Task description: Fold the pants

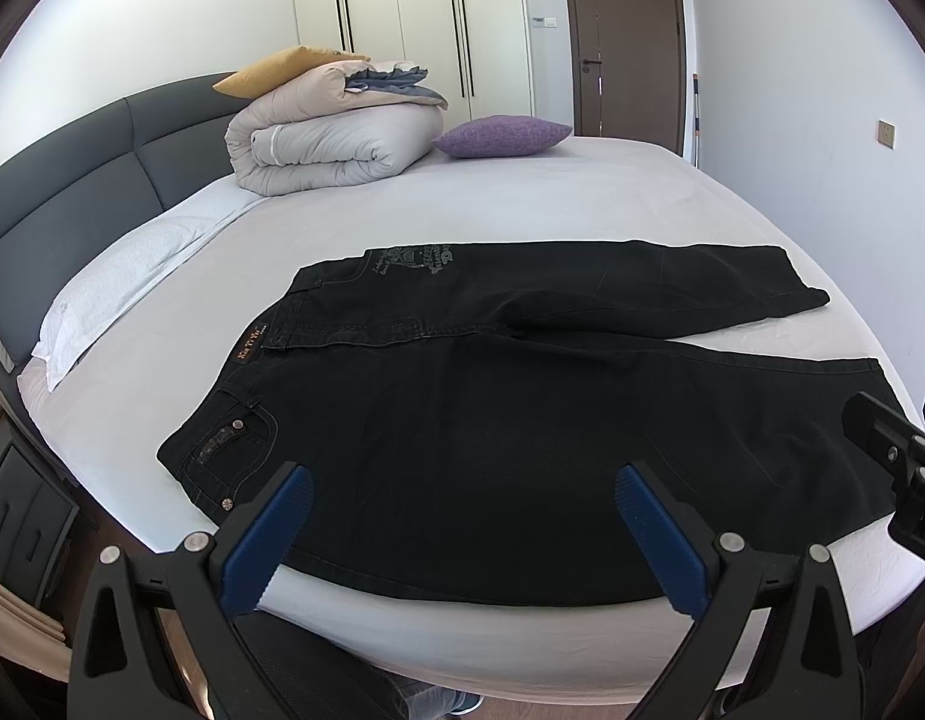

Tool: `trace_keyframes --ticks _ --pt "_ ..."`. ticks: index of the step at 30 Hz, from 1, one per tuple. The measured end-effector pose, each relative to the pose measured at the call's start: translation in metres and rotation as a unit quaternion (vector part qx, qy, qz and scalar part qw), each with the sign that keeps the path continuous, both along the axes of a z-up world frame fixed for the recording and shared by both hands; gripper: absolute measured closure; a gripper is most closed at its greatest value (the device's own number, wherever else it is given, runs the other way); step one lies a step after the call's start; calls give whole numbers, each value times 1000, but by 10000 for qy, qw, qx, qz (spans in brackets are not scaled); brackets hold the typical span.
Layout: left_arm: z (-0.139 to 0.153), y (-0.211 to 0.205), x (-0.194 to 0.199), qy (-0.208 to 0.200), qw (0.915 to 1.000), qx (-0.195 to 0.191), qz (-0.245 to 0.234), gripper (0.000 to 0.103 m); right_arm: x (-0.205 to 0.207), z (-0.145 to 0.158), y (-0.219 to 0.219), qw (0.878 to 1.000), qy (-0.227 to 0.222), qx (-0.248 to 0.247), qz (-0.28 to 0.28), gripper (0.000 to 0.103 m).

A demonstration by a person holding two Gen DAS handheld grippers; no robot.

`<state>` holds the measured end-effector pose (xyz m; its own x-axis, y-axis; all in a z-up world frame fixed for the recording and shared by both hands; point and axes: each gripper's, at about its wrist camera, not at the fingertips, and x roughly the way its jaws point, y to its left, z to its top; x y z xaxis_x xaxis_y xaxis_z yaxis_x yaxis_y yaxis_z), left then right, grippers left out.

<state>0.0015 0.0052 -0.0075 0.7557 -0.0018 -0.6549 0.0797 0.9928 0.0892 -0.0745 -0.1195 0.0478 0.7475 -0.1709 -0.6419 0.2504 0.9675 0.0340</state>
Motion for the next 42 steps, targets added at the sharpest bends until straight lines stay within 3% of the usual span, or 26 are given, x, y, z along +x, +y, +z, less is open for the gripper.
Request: trace_keyframes --ticks 42 --pt "-6 1 -1 30 10000 -34 12 0 1 -1 -3 10000 56 25 8 0"
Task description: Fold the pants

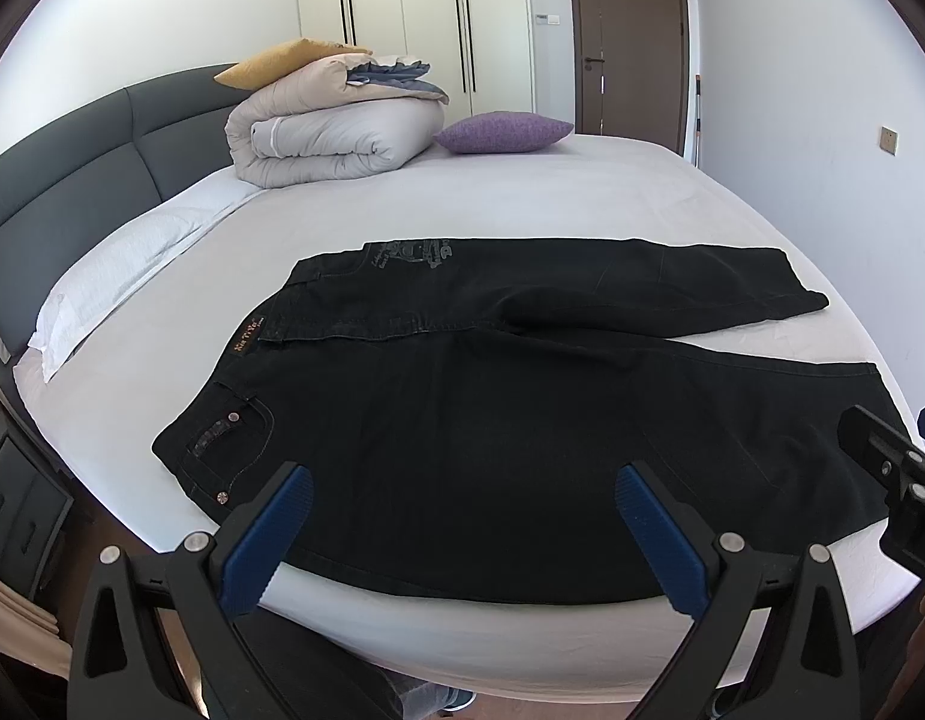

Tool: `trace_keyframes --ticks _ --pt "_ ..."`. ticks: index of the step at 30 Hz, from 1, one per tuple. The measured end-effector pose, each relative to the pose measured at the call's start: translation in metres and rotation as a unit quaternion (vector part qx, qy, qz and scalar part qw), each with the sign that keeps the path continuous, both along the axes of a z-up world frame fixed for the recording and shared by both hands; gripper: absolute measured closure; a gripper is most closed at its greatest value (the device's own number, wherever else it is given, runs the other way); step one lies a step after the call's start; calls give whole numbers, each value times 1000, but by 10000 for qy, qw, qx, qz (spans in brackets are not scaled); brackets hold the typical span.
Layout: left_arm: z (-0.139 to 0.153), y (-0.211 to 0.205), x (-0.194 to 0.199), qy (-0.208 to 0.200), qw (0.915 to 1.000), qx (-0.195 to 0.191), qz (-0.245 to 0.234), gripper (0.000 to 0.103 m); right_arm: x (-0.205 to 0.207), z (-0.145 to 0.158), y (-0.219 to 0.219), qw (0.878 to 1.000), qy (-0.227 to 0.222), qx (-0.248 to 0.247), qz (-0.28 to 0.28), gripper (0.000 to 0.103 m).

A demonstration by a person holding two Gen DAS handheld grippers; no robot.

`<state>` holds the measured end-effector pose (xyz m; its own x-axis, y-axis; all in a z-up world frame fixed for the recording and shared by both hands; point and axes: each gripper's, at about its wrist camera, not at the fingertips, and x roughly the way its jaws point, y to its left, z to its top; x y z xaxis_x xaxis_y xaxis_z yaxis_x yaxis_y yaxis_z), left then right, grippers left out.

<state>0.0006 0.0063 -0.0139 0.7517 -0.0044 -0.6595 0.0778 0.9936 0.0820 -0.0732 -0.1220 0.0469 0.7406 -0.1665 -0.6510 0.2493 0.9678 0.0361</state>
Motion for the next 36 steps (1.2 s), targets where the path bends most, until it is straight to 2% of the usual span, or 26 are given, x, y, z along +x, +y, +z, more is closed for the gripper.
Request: trace_keyframes --ticks 20,23,26,31,33,35,36 --pt "-7 3 2 102 9999 -80 71 0 -1 -1 2 10000 -21 6 16 0" --pt "-8 2 3 67 9999 6 91 0 0 -2 1 10000 -20 44 43 0" --pt "-10 12 9 111 9997 -196 69 0 4 -4 -1 9999 -28 107 58 0" --pt "-11 48 48 166 9965 -794 -177 0 29 -12 -4 9986 41 261 450 0" --pt "-7 62 77 61 9941 -953 -512 0 46 -16 -4 9966 108 310 750 0" --pt "-4 69 110 68 9958 -605 -687 0 64 -20 -4 9932 200 362 1087 0" --pt "-3 69 129 122 9965 -195 -799 0 76 -22 -4 9898 236 407 1347 0"
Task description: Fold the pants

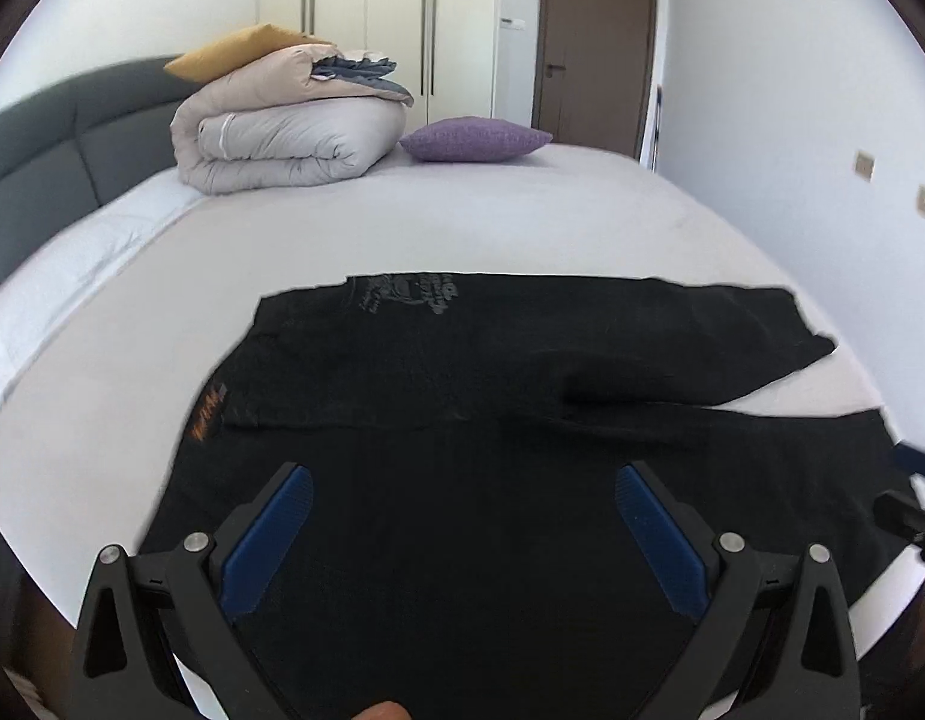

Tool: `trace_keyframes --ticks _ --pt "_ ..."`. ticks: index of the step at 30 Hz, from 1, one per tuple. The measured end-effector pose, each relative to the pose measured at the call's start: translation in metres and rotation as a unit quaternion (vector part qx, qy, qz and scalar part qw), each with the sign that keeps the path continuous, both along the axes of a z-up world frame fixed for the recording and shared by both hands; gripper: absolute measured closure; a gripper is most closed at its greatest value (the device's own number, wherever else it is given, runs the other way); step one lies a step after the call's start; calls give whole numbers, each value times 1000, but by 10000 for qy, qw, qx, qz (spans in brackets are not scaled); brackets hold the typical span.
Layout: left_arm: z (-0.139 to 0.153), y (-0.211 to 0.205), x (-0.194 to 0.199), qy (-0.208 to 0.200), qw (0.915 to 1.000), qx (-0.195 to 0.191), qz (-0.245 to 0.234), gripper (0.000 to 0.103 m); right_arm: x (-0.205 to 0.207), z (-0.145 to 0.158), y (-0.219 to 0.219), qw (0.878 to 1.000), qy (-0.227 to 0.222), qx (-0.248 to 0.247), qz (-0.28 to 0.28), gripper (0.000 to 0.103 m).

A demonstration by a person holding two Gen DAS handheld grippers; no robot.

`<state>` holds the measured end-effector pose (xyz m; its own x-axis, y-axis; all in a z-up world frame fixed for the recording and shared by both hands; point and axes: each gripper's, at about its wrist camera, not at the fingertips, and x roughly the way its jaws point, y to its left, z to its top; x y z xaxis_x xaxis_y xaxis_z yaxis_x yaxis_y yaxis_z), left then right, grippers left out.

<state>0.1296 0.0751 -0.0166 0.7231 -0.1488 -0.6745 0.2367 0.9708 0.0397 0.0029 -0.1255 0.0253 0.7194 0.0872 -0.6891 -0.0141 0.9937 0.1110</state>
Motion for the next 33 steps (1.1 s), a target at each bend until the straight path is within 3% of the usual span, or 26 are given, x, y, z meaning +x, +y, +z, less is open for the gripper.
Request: trace_keyframes --ticks 3,7,9,11,13,15,17,20,25,29,33 --pt "4 4 62 85 9957 827 -400 0 24 0 -4 9988 -29 -52 495 0" --pt "4 27 157 416 9929 905 -649 0 51 1 -11 9935 -39 -112 1132 0" --pt "-2 40 209 624 9921 966 -510 0 63 -1 -18 9913 -3 -91 1313 0" --pt "-11 45 250 883 9898 855 -720 0 75 -5 -26 9903 79 -17 1388 0" --pt "-29 40 284 1224 9808 1131 -1010 0 89 -12 -34 9883 219 233 1491 0" --pt "-49 29 307 1406 9658 1766 -1276 4 100 -21 -46 9864 328 470 1540 5" --pt "-65 24 324 1662 9537 1980 -1539 16 113 -32 -50 9845 393 605 1601 9" --pt "-76 27 343 2108 9472 1695 -1724 25 132 -48 -55 9821 557 708 1655 16" --pt "-88 28 350 2508 9303 1620 -2132 25 154 -68 -62 9787 743 932 1668 21" --pt "-102 31 356 2811 9242 1596 -2033 12 151 -72 -54 9777 766 945 1713 25" --pt "-108 34 352 2880 9243 1504 -2004 12 152 -70 -43 9746 750 908 1904 31"
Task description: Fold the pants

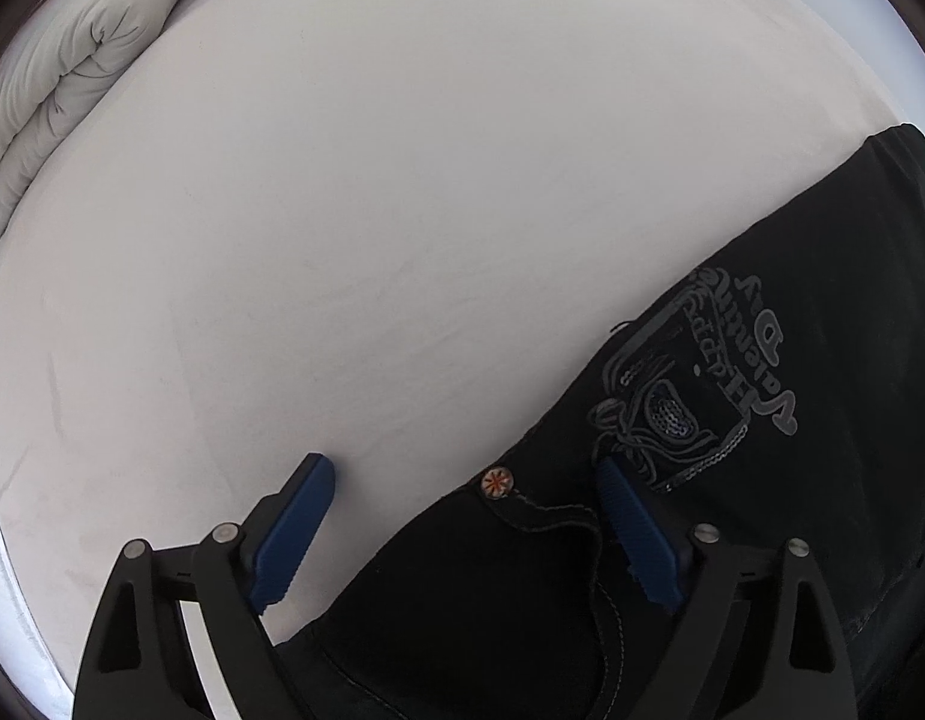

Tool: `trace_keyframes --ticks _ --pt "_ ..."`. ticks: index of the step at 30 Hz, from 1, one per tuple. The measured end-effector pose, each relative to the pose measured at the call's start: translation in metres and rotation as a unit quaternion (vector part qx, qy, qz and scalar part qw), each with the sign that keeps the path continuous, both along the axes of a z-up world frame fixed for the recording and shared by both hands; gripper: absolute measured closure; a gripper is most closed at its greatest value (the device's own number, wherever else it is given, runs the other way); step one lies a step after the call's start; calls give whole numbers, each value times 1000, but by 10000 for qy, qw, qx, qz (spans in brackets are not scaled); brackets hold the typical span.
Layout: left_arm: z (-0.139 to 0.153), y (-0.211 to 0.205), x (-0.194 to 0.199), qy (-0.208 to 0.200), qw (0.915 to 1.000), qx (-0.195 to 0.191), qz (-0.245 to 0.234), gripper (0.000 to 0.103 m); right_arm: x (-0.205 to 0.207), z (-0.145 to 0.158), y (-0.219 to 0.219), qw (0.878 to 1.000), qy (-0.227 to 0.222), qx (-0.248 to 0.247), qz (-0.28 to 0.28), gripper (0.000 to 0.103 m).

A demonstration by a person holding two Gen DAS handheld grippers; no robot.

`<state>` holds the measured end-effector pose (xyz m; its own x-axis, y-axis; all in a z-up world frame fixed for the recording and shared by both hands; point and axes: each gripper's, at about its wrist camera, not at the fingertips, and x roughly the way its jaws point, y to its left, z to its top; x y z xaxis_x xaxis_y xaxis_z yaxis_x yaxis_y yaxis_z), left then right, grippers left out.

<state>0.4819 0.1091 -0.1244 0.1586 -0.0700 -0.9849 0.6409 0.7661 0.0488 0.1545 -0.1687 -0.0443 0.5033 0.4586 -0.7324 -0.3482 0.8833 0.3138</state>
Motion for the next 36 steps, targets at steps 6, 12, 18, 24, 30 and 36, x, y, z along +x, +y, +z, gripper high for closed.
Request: trace_keyframes --ticks 6,12,18,24,30,36 --pt "13 0 -28 -29 9991 -421 -25 73 8 9 12 9998 -91 -95 158 51" --pt "48 11 -78 -1016 9927 -629 140 92 31 39 37 9967 -450 -380 562 51" --pt "89 8 -192 -2369 9698 -572 -45 92 91 88 83 9878 -936 -708 1024 51" --pt "87 -2 -247 -2964 9520 -763 -76 92 143 107 163 9676 -1354 -1349 1648 51" --pt "91 5 -234 -3008 9490 -946 -22 92 167 80 221 9438 -1233 -2225 2108 51" --pt "93 13 -244 -2986 9481 -1089 -52 92 168 61 230 9403 -982 -2344 2262 72"
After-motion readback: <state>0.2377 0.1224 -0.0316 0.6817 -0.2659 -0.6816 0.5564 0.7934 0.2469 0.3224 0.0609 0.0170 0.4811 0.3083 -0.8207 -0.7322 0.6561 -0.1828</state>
